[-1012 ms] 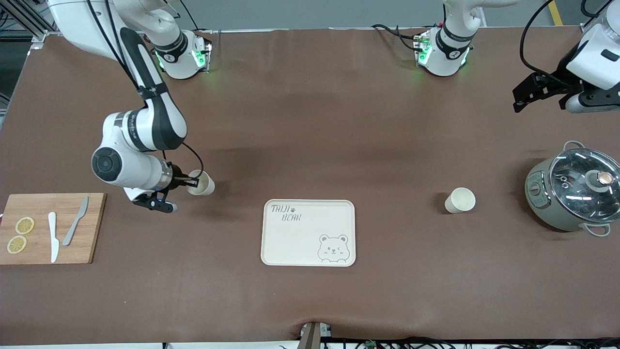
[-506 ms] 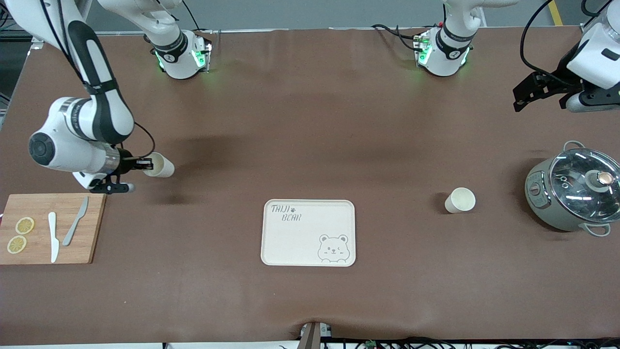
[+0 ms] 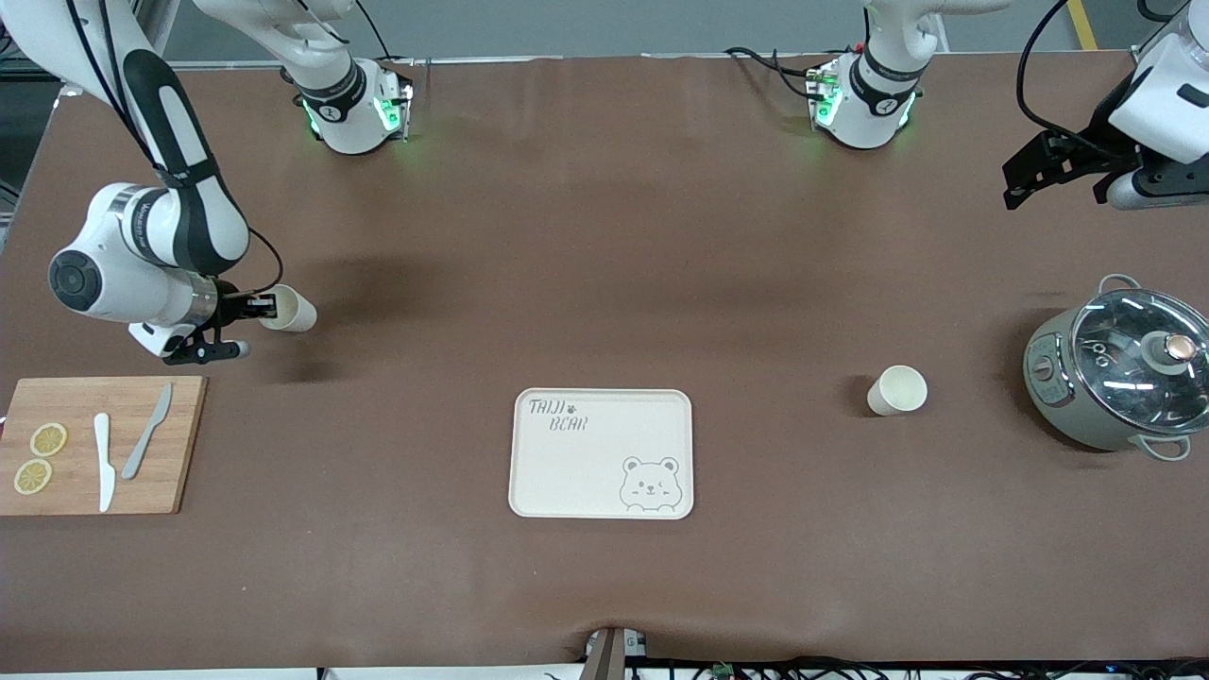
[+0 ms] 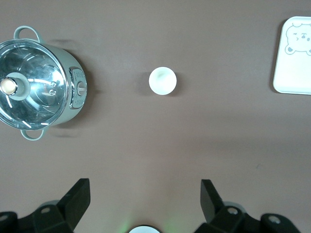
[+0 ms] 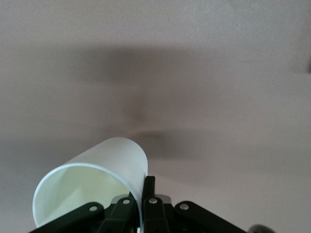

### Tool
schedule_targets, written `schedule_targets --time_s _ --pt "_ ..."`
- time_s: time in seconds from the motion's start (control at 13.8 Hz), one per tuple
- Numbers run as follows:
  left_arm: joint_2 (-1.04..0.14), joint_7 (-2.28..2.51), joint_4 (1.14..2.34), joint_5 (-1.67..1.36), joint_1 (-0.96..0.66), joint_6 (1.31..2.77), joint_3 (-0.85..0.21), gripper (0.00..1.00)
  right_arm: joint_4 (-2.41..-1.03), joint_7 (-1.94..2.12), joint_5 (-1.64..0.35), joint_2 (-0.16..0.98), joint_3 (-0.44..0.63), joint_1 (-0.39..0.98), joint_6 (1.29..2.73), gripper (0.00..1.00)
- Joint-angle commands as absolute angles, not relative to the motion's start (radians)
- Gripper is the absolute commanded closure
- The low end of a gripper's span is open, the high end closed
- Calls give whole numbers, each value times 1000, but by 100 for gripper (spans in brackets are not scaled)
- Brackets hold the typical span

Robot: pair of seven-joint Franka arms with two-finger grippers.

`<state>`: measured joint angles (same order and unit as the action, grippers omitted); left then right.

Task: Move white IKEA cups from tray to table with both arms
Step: 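Lower the held cup onto the table above the cutting board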

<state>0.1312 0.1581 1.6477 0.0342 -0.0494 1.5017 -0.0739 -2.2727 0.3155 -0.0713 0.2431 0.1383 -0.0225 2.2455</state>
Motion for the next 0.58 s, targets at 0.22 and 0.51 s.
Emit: schedule_targets --time_s 0.22,0.51 --pt "156 156 1644 18 -48 1477 -69 0 -2295 360 -45 265 121 -80 2296 100" --pt "152 158 1641 20 -49 1485 -71 0 -2295 416 -44 302 120 -101 2344 95"
